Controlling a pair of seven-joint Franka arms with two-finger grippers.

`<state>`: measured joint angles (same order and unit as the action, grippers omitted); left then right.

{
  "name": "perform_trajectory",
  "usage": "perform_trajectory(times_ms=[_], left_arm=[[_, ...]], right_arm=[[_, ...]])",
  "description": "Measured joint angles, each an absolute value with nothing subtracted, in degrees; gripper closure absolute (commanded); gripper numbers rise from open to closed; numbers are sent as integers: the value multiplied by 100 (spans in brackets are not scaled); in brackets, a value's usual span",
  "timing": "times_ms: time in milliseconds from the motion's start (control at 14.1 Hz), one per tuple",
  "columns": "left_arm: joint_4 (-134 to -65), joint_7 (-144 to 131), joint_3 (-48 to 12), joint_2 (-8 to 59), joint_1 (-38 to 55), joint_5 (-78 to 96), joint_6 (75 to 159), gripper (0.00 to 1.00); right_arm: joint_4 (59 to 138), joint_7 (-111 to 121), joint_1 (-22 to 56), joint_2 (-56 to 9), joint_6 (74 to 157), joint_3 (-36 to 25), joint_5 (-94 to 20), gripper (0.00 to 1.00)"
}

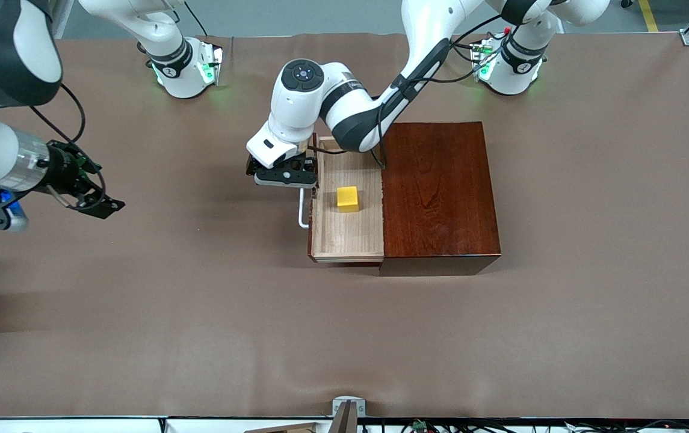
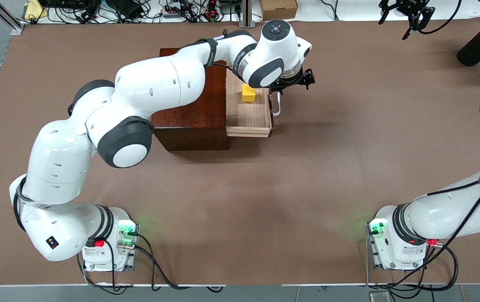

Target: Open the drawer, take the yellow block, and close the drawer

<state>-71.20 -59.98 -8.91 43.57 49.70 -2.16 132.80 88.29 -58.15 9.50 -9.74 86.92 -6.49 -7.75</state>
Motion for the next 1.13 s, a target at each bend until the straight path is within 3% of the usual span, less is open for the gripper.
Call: perform_trajectory(times_ms=[142, 496, 922, 1134], left_arm=[[-7022, -6015, -877, 4171, 4865, -70, 12878, 0], [-6943, -6015, -862, 2957, 4292, 98, 11177, 0], [-7020, -5206, -818, 1935, 3368, 100, 9224, 0], [-7111, -4432, -813, 1603, 2730, 105, 8647, 0]], right_arm=[[8828, -5963, 925, -974, 8694, -648, -778, 0], [8830, -6416, 1042, -1019, 8697, -584, -887, 0], [8756, -7616, 1849, -1405, 8903, -539, -975, 0], [8707, -8048, 2179, -1556, 9164, -530, -1013, 0]])
